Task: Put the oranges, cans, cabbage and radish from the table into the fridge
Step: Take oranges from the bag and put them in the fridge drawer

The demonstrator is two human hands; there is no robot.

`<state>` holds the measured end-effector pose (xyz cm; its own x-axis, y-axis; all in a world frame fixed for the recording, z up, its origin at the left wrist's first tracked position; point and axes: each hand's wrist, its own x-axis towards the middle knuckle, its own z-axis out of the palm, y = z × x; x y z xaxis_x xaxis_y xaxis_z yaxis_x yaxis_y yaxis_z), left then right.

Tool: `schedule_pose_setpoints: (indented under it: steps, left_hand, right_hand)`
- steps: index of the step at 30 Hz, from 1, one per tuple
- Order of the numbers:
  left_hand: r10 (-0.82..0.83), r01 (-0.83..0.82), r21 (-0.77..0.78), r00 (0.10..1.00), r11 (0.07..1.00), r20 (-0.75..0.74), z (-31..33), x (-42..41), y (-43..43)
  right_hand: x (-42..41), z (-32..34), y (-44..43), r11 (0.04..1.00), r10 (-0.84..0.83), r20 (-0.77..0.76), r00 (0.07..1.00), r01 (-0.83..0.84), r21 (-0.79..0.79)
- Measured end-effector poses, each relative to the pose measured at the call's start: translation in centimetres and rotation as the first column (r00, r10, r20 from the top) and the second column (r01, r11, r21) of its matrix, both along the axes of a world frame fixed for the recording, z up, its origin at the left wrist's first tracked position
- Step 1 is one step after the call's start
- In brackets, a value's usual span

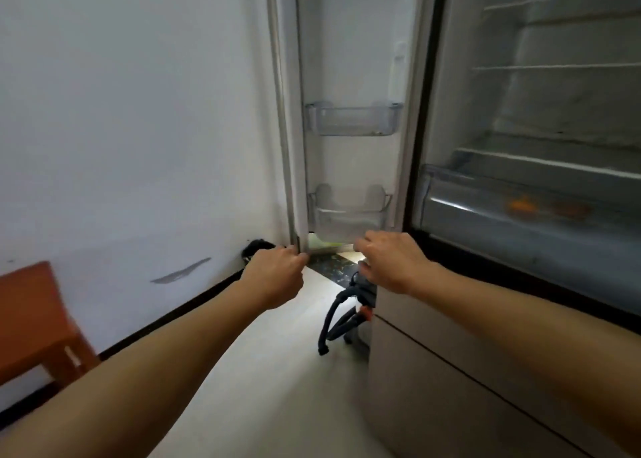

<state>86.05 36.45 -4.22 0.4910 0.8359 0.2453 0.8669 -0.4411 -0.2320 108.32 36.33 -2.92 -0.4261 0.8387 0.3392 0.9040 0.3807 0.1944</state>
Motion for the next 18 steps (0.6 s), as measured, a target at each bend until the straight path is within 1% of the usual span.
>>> schedule_pose_setpoints:
  steps: [4,5,8,12,18]
  left_hand:
    - [0.176,-0.176,-0.055,0.984,0.983,-0.003,-2.1,-11.9,-5.2]
    - [0.206,-0.205,-0.058,0.979,0.977,0.007,-2.6,-14.0,-6.3]
    - [0.338,-0.338,-0.107,0.941,0.935,-0.017,-3.8,-24.2,-11.9]
    - [0.487,-0.487,-0.135,0.873,0.863,-0.037,-4.8,-36.3,-18.9]
    - [0.674,-0.668,-0.159,0.738,0.727,-0.020,-5.8,-49.6,-27.4]
  right_hand:
    - [-11.6,-2.7,-1.5,0.986,0.165,0.020,0.986,-0.164,-0.027]
    - [-13.6,-3.3,-1.9,0.982,0.185,0.019,0.983,-0.184,-0.033]
    - [-24.3,-5.2,-4.7,0.955,0.287,-0.006,0.958,-0.286,-0.076]
    - [-38.1,-7.2,-9.1,0.884,0.452,-0.027,0.892,-0.451,-0.121]
    - [-54.4,-8.7,-13.9,0.754,0.638,-0.063,0.767,-0.639,-0.149]
